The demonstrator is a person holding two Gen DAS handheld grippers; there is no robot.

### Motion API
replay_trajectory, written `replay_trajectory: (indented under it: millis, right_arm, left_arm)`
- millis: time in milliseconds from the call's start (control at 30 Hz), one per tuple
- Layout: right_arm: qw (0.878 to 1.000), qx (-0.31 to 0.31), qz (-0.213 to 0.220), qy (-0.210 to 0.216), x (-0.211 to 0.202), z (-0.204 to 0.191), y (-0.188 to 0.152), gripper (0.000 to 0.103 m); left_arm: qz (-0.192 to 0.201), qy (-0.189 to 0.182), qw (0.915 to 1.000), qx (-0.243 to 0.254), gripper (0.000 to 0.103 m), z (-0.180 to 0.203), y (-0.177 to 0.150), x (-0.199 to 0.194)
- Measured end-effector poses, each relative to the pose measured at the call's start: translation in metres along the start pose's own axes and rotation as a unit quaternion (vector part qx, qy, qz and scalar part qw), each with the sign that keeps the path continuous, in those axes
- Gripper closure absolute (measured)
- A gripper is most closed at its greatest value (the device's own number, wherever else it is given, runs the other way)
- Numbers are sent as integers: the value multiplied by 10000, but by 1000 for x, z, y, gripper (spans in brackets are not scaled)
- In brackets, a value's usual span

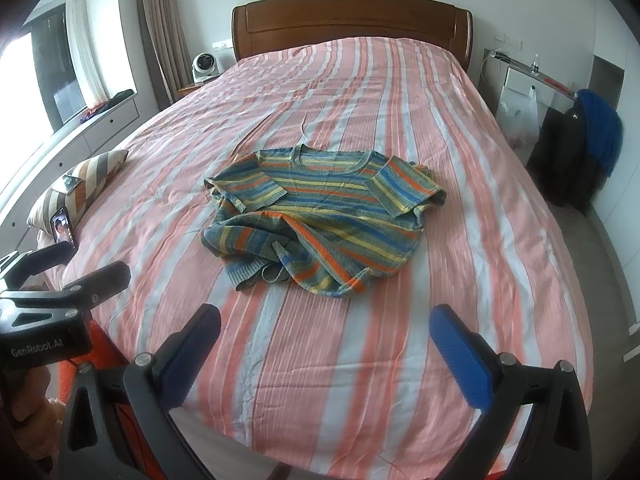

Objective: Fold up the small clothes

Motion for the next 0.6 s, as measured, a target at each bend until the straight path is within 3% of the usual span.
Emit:
replay_trajectory:
  millis: [600]
  right_arm:
    - [10000, -19, -60, 38, 6, -2, -3, 0]
  left_arm:
    - [-18, 20, 10000, 24, 0, 0, -4, 4]
Point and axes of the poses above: each gripper's, at about its wrist camera, not at the fingertips, and x roughly the way its jaws point, z to its right, y to its top, the point moved 6 cm from there along x, roughly the way its jaws point, and after that the axes turned 12 degrees about -z, right-handed, at the moved point
